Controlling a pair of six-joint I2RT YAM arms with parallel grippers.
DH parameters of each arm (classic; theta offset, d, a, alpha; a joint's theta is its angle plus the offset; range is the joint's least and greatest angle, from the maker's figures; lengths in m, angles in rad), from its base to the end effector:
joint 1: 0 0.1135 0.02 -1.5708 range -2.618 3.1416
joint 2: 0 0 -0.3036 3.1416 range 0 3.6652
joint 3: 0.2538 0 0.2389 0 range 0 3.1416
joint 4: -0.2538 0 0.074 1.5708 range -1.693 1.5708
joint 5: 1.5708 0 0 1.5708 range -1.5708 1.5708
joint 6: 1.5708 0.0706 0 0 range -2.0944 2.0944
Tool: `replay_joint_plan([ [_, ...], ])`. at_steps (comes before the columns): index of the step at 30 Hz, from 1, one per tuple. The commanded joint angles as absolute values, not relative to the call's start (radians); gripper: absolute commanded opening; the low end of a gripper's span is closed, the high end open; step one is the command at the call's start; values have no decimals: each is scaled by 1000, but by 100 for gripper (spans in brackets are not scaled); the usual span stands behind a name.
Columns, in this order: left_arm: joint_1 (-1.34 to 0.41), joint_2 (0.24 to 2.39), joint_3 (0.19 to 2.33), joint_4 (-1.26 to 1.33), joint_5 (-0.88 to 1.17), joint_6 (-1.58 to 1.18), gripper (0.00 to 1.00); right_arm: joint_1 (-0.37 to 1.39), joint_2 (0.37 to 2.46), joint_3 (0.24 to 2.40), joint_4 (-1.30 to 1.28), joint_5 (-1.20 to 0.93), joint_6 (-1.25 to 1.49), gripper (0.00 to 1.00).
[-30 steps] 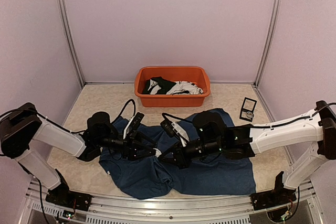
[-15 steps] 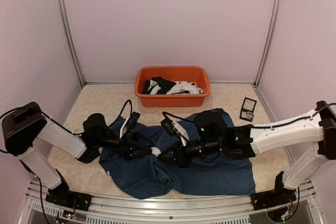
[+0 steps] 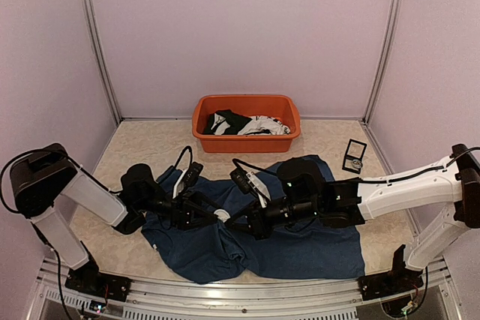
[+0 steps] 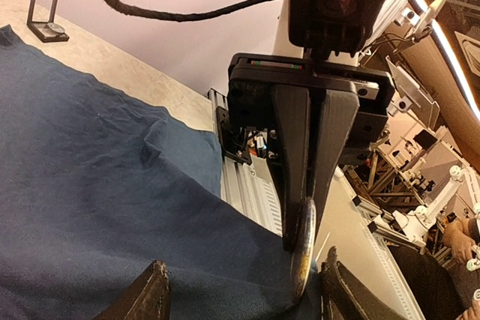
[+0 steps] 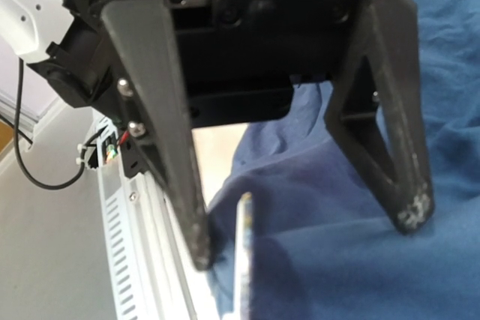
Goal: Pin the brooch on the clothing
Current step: Pin the brooch onto the flattened clothing.
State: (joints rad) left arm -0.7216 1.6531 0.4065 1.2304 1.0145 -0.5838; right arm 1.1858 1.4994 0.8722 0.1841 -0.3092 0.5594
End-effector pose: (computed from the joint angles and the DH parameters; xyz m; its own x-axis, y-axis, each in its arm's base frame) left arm 0.1757 -0.2344 0.2142 -0.5538 0.0996 -0.8267 0.8162 -0.1313 -0.5626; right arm 0.1109 0.3310 0.2686 -0.6598 -0.2821 -0.6965 -0.7503 0.2981 0.5900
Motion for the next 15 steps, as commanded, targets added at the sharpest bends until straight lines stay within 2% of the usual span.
replay_joint_plan([
  [1, -728, 1675, 429, 1262, 1029, -599, 64, 1178, 1493, 886, 210, -306, 559, 0],
  [15, -740, 1745, 439, 1362, 983, -660, 61, 1179, 1517, 914, 203, -316, 555, 0],
])
